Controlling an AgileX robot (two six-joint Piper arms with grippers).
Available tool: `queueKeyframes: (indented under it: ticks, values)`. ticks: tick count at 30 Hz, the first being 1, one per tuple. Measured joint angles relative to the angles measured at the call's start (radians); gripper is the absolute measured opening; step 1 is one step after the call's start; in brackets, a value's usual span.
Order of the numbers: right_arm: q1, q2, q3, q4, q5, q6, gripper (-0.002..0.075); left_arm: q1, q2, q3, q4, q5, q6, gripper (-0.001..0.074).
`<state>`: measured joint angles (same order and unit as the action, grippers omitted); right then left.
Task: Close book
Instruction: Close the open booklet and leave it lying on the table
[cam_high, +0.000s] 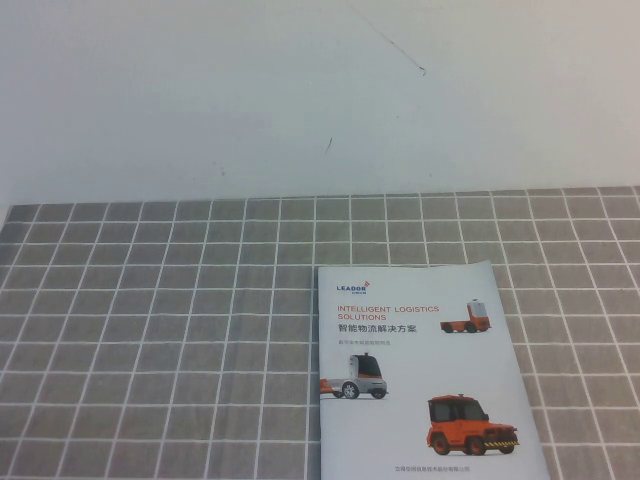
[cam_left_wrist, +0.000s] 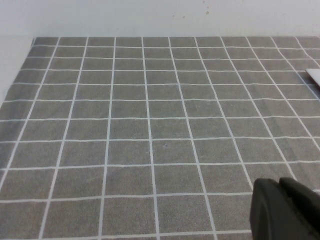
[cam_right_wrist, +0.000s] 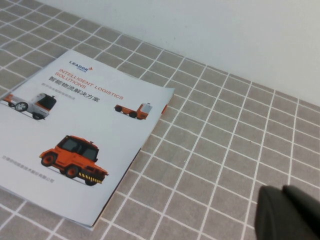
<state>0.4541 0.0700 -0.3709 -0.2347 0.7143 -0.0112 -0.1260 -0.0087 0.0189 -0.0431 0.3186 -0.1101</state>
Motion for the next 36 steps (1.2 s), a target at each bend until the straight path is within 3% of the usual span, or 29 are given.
queueKeyframes:
  ticks: [23,30,36]
  values:
    - [-0.011,0.0,0.002,0.0,-0.005,0.0,-0.0003,0.0,0.0,-0.002,0.002,0.003,-0.006,-0.0004]
    - [-0.234,-0.021,0.037,0.062,-0.047,0.0,-0.0003,0.0,-0.001,-0.002,0.002,0.004,-0.01,-0.0004]
    - [-0.419,-0.046,0.182,0.1,-0.169,-0.008,-0.0003,0.0,-0.001,-0.002,0.002,0.004,-0.01,-0.0004]
